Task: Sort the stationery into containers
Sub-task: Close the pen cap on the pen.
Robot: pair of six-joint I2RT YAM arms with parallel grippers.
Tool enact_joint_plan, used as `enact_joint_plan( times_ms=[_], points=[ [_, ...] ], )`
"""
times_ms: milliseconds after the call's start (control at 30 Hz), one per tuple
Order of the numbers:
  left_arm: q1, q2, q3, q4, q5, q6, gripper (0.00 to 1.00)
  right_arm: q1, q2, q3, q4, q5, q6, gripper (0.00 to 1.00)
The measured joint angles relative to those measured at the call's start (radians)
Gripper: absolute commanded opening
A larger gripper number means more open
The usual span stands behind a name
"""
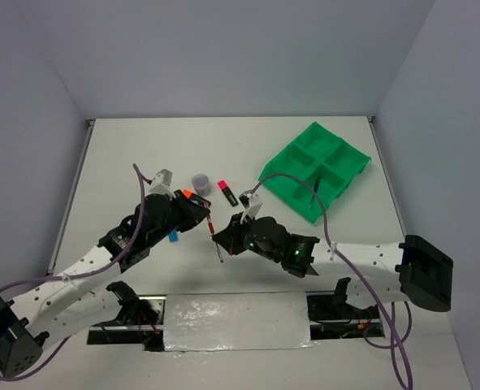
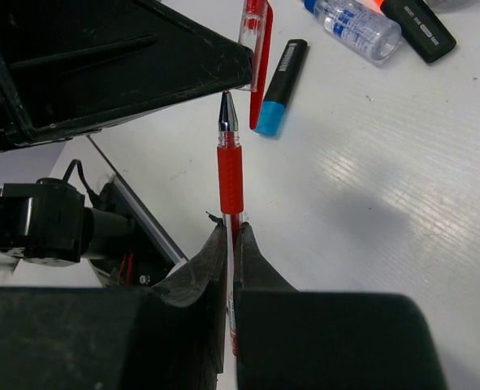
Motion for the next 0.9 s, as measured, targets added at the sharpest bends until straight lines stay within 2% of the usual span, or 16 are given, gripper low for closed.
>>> enact_joint_plan(
  times_ms=[900],
  points=[
    [0.000,-0.019,0.000,-0.001,-0.026,0.009,0.00,-0.006,0.027,0.016,-0.016,-0.001,0.005,0.00]
  ],
)
